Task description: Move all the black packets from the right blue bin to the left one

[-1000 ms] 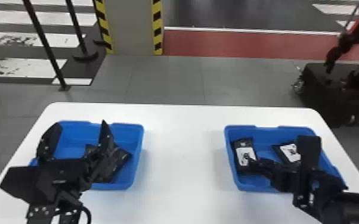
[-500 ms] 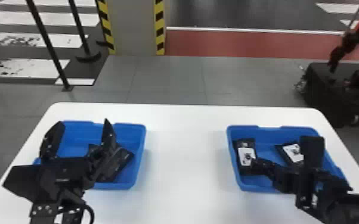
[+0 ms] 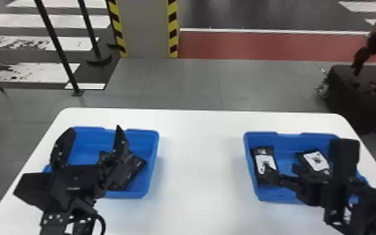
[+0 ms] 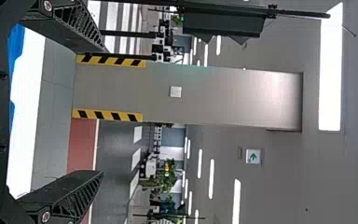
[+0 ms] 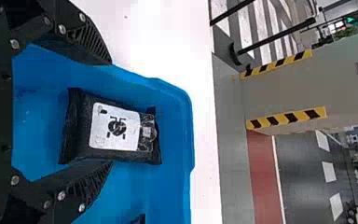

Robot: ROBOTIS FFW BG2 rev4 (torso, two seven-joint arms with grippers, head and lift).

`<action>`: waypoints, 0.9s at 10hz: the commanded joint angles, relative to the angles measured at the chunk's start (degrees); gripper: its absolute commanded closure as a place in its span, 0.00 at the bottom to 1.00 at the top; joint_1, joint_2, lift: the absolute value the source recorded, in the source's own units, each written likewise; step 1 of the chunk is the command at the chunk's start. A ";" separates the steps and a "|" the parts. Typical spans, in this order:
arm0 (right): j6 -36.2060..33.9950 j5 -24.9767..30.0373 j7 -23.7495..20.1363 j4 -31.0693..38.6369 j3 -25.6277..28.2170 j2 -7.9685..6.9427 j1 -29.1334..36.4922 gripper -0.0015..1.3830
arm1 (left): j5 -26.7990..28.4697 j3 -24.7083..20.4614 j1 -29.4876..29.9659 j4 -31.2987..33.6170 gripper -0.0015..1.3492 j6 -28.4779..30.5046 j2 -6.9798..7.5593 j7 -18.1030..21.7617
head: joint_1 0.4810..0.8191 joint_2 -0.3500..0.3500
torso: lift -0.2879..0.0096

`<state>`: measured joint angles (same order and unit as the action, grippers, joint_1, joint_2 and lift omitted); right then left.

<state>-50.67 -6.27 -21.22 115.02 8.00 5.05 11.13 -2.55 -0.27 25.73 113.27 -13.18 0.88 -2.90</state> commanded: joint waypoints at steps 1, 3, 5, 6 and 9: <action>-2.34 1.61 1.71 1.62 0.00 -0.57 -0.02 0.06 | 0.00 0.09 0.14 0.00 0.07 0.10 0.09 0.00 | 0.63 0.53 | 0.60; -4.73 1.96 5.48 2.75 0.00 -0.83 0.54 0.06 | 0.00 0.18 0.14 0.00 0.07 -0.18 0.26 0.00 | 0.63 0.50 | 0.60; -3.05 3.19 7.59 -0.06 -0.35 -0.92 -1.14 0.07 | -0.26 0.09 0.42 0.00 0.07 -0.46 0.35 0.00 | 0.63 0.47 | 0.60; -1.08 3.19 8.47 -2.45 -0.88 -1.10 -2.27 0.07 | -0.26 0.18 0.42 0.00 0.07 -0.46 0.53 0.00 | 0.63 0.47 | 0.60; 2.30 2.75 9.35 -10.05 -1.41 -2.06 -5.79 0.07 | -0.18 0.27 0.42 0.00 0.07 -1.16 0.97 0.00 | 0.63 0.47 | 0.60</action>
<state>-48.82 -3.46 -11.86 106.24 6.60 3.18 5.85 -2.75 -0.01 26.15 113.27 -14.24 1.71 -2.90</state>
